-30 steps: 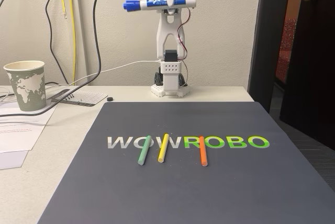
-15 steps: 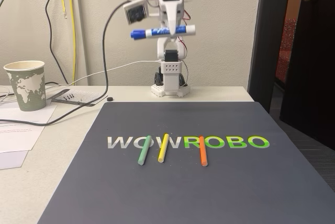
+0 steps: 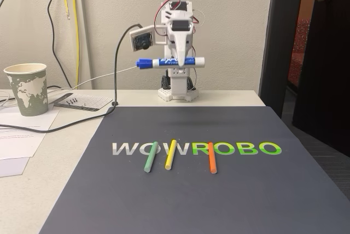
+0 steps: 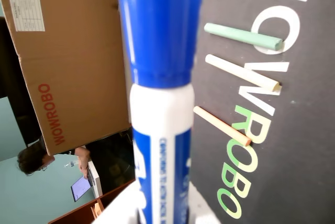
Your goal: Pick up the blue marker.
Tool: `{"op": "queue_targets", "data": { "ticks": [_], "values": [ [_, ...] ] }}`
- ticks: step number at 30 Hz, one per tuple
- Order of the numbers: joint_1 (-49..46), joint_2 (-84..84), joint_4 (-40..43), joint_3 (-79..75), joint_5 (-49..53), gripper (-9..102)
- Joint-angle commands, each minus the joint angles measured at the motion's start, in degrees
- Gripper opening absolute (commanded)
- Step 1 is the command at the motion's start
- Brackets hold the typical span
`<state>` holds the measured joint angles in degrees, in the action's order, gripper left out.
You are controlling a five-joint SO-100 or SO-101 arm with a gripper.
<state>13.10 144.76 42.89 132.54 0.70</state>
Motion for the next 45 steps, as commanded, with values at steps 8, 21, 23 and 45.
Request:
{"op": "queue_targets", "data": {
  "ticks": [8,21,23,45],
  "values": [
    [-1.14,-2.29,-17.58,8.88,0.18,1],
    [-1.41,-6.50,-22.94,8.79,-0.09,1],
    [-1.49,-6.94,-23.38,8.79,-0.09,1],
    [-2.46,-7.03,-23.82,8.44,-0.88,1]
  ]
}}
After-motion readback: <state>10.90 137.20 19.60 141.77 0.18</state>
